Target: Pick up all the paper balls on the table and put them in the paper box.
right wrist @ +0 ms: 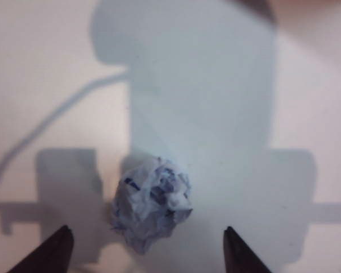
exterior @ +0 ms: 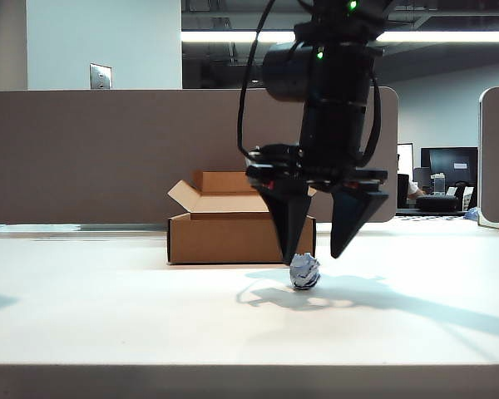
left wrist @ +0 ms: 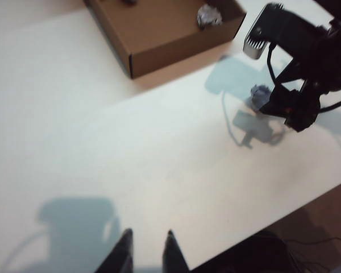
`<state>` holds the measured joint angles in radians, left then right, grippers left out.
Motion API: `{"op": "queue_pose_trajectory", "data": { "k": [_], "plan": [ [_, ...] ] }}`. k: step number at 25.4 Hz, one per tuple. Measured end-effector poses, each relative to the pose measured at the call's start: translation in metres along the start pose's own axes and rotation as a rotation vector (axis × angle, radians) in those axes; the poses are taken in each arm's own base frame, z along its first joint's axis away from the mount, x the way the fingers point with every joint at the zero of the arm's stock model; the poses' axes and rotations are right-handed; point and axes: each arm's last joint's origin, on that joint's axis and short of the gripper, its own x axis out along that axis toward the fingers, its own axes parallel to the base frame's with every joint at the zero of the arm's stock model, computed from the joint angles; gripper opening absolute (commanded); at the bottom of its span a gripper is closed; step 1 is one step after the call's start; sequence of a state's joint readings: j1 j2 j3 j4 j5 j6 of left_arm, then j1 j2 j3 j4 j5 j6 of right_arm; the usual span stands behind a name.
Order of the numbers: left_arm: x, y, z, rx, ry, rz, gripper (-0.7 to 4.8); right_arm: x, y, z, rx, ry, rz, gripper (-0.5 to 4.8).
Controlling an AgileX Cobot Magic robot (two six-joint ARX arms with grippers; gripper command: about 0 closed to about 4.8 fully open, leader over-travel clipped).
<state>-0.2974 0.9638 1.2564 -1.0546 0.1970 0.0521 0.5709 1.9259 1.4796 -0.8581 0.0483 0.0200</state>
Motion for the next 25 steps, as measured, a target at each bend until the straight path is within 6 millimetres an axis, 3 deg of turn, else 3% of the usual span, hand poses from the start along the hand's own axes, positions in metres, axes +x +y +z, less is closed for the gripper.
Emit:
{"op": "queue_pose_trajectory", "data": {
  "k": [4,7,15,18,19,21,25],
  "plan": [
    [0.002,0.001,-0.003,-0.004,0.021,0.022,0.67,0.002,0.000,0.000,0.002,0.003,0.000,3.49],
    [0.004,0.002,-0.004,-0.004,0.024,0.037,0.67,0.002,0.000,0.002,0.004,-0.016,0.012,3.13],
    [0.009,0.004,-0.007,-0.006,0.044,0.092,0.66,0.012,0.001,0.004,0.012,-0.008,0.024,3.12],
    [0.009,0.005,-0.007,-0.005,0.041,0.124,0.66,0.019,0.001,0.003,0.015,0.011,0.023,2.18],
    [0.009,0.005,-0.007,-0.005,0.041,0.126,0.66,0.020,0.001,0.003,0.016,0.013,0.023,1.57],
    [0.009,0.005,-0.007,-0.004,0.040,0.128,0.66,0.019,0.001,0.004,0.015,0.009,0.023,1.06],
    [0.009,0.005,-0.004,-0.001,0.015,0.130,0.66,0.017,0.001,0.006,0.006,-0.002,0.023,1.06]
  ]
}}
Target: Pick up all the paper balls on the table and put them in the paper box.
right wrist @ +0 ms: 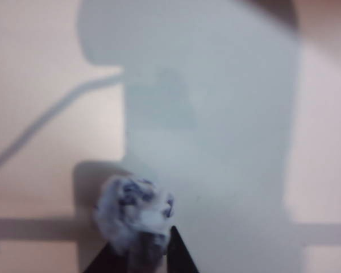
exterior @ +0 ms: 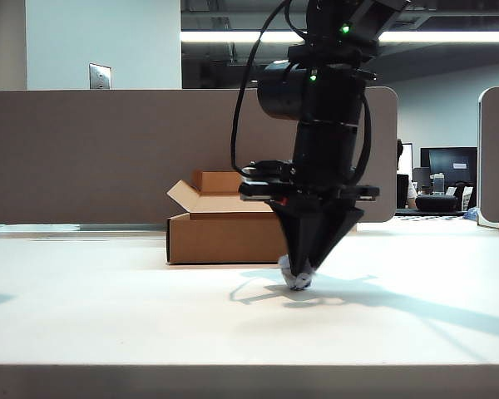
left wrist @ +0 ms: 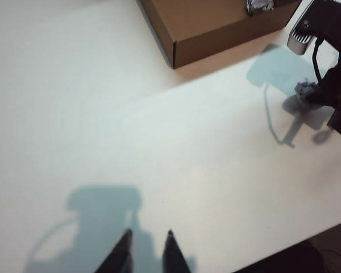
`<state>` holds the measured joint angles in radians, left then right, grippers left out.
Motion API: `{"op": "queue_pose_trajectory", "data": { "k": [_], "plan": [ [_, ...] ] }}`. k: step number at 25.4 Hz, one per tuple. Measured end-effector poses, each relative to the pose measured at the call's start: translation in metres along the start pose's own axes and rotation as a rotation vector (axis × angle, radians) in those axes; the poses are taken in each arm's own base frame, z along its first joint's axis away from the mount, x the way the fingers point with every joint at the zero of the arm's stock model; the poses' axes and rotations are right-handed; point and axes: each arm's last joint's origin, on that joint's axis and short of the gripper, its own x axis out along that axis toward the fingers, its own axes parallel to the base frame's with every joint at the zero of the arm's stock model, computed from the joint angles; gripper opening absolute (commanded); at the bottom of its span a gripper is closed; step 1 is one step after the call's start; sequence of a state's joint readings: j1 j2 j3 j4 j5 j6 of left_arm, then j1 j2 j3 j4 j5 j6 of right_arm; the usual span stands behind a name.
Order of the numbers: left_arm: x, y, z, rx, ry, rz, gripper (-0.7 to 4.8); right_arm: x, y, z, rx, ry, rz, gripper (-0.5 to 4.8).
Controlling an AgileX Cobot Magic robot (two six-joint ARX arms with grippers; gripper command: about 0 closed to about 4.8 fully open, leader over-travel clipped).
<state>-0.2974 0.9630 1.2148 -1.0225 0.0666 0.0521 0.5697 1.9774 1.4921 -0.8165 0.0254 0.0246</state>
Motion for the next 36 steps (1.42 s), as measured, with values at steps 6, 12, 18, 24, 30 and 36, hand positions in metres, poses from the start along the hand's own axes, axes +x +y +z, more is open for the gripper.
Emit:
{"op": "queue_pose_trajectory", "data": {
  "k": [6,12,18,24,30,36],
  "plan": [
    [0.000,0.001,0.010,0.007,-0.099,0.005,0.66,-0.066,-0.008,0.052,-0.002,-0.283,-0.002,1.07],
    [0.006,0.001,0.011,0.005,-0.079,0.004,0.66,-0.113,-0.022,0.067,0.027,-0.381,-0.019,3.05],
    [0.007,0.001,0.008,0.003,-0.051,0.002,0.66,-0.085,-0.020,0.041,0.022,-0.122,-0.032,3.70],
    [0.007,0.001,0.007,0.003,-0.041,0.002,0.66,-0.034,-0.018,0.011,0.032,0.057,-0.034,3.70],
    [0.007,0.001,0.006,0.002,-0.035,0.001,0.66,-0.008,-0.014,-0.005,0.050,0.100,0.034,3.67],
    [0.007,0.001,0.006,0.002,-0.035,0.001,0.66,0.005,-0.013,-0.009,0.060,0.072,0.041,3.14]
  ]
}}
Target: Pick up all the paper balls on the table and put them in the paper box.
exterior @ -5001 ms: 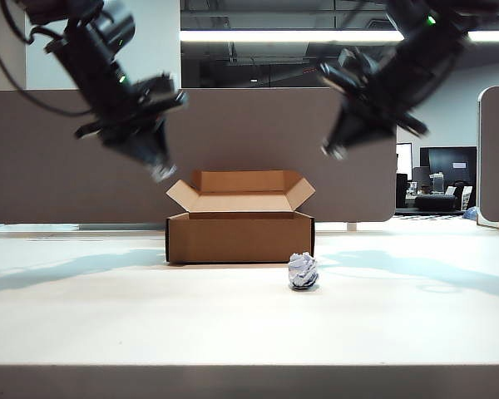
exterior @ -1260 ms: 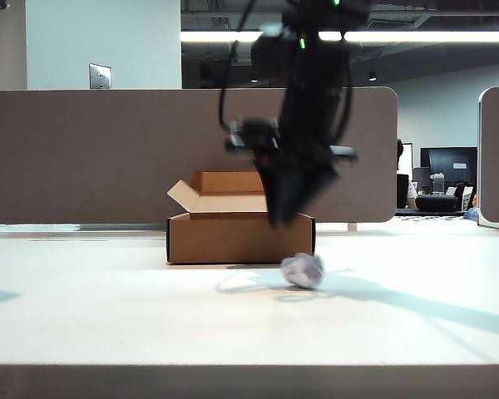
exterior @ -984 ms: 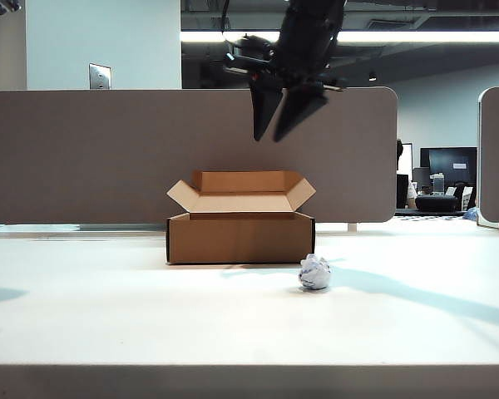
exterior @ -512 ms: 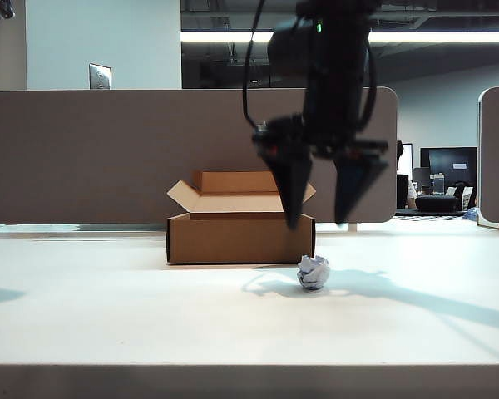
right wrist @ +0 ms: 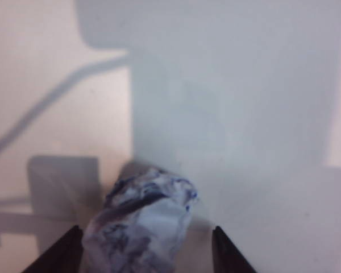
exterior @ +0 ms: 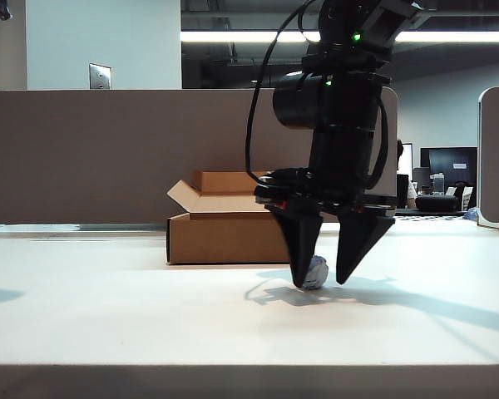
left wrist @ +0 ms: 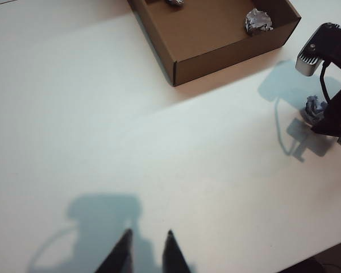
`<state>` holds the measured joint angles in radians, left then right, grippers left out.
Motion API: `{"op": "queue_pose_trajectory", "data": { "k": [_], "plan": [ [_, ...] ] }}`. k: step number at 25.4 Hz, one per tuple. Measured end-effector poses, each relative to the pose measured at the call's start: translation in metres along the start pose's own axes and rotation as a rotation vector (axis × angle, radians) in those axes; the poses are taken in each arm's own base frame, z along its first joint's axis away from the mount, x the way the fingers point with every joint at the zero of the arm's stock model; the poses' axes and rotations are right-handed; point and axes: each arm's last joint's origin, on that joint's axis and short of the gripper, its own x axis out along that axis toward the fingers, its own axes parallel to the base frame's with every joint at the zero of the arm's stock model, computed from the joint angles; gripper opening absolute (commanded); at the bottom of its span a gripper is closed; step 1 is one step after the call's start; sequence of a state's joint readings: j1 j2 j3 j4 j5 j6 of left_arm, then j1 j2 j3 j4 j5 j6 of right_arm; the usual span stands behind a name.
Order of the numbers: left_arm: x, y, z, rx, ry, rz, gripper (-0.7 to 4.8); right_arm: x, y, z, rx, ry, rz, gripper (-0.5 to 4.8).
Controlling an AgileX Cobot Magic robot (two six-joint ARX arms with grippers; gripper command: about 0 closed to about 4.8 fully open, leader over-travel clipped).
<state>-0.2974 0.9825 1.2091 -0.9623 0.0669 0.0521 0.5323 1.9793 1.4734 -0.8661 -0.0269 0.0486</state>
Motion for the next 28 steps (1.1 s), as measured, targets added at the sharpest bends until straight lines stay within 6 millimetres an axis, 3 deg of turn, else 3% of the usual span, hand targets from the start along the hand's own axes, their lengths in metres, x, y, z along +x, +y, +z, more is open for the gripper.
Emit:
{"op": "queue_pose_trajectory", "data": {
  "k": [4,5,11,15,25,27,28],
  "plan": [
    [0.000,0.000,0.000,0.000,0.000,0.000,0.66,0.000,0.000,0.004,0.006,-0.038,0.003,2.85],
    [0.000,0.000,0.000,0.000,0.000,0.000,0.66,0.000,0.001,0.004,0.007,-0.041,0.003,2.40],
    [0.000,0.000,0.000,0.000,0.000,0.000,0.66,0.000,0.001,0.004,0.021,-0.046,0.003,0.89],
    [0.000,0.000,0.000,0.000,0.000,0.000,0.66,-0.002,0.001,0.005,0.020,-0.052,0.004,0.51],
    [0.000,0.000,0.000,0.000,0.004,0.000,0.66,-0.006,0.000,0.009,0.007,-0.076,0.003,0.49],
    [0.000,0.000,0.000,0.000,0.004,0.000,0.66,-0.015,0.001,0.017,0.005,-0.100,0.001,0.49],
    [0.000,0.000,0.000,0.000,0.004,0.000,0.66,-0.032,0.002,0.029,0.003,-0.158,0.004,0.49]
  ]
}}
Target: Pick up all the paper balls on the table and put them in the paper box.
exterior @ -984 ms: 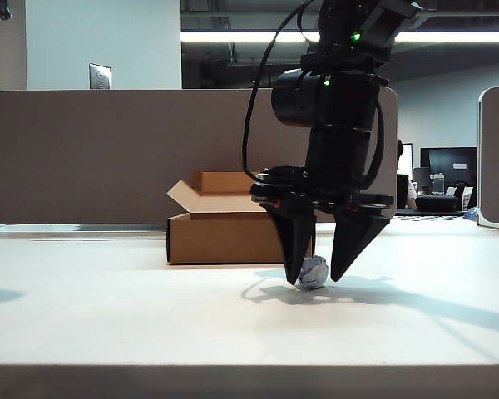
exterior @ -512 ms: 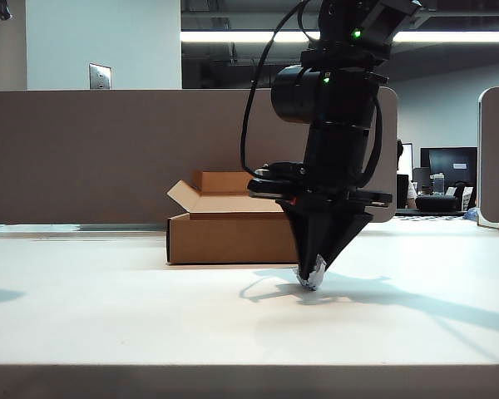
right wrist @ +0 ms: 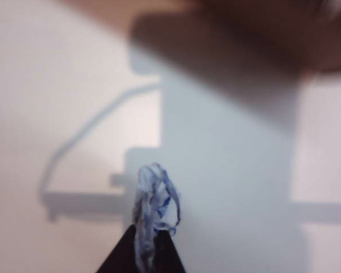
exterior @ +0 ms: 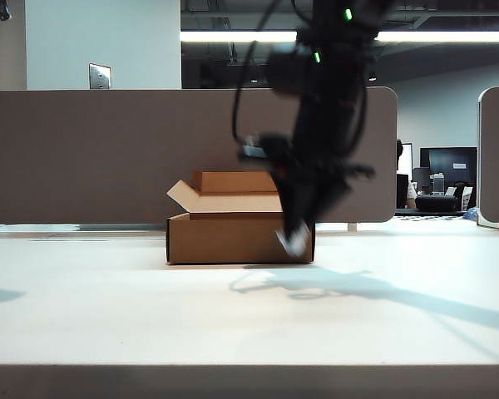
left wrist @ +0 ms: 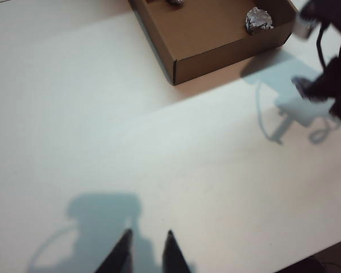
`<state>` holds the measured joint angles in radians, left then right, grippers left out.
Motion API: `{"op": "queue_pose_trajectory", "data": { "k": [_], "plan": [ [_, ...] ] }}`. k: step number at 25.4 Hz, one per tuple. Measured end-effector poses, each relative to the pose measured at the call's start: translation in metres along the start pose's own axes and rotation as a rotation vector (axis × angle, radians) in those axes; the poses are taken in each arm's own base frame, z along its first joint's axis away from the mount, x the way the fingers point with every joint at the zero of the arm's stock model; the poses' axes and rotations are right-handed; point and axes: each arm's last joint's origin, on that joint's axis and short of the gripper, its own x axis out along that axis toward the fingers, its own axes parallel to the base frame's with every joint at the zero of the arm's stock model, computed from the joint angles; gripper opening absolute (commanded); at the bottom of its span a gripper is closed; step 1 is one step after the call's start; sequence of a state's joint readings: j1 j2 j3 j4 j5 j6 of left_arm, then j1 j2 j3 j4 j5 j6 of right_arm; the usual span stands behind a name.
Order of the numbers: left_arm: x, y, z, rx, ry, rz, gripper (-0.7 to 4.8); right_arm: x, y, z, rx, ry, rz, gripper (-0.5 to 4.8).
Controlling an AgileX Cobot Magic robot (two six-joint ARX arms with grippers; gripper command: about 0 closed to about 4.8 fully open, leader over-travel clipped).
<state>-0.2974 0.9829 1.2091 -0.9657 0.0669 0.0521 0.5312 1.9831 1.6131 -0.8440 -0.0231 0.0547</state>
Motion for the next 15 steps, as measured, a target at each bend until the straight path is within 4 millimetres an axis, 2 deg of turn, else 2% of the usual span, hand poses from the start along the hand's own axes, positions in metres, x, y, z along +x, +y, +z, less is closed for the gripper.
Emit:
{"op": "queue_pose_trajectory", "data": {
  "k": [4,5,6,8,9,10,11,13,15],
  "plan": [
    [0.000,0.000,0.000,0.000,0.000,0.000,0.66,-0.054,0.003,0.045,-0.019,-0.277,0.012,0.49],
    [0.000,0.000,0.000,0.000,0.000,0.000,0.66,-0.061,0.001,0.052,-0.020,-0.334,0.012,0.49],
    [0.000,0.000,0.000,0.000,0.000,0.000,0.66,-0.072,0.000,0.065,-0.019,-0.468,0.014,0.49],
    [0.000,0.000,0.000,0.000,-0.005,0.000,0.66,-0.079,-0.006,0.077,-0.012,-0.607,0.009,0.56],
    [0.000,0.000,0.001,0.000,-0.005,0.001,0.66,-0.079,-0.008,0.081,-0.013,-0.651,0.003,0.71],
    [0.000,0.000,0.001,0.000,-0.006,0.001,0.66,-0.076,-0.014,0.086,-0.010,-0.695,-0.015,1.10],
    [0.000,0.000,0.001,0.000,-0.006,0.001,0.66,-0.074,-0.015,0.088,-0.011,-0.713,-0.026,2.05],
    [0.000,0.000,0.001,0.001,-0.008,0.001,0.66,-0.058,-0.019,0.092,-0.011,-0.706,-0.044,2.75],
    [0.000,0.000,0.001,0.000,-0.007,0.001,0.66,-0.043,-0.022,0.091,-0.008,-0.659,-0.044,2.74]
  ]
}}
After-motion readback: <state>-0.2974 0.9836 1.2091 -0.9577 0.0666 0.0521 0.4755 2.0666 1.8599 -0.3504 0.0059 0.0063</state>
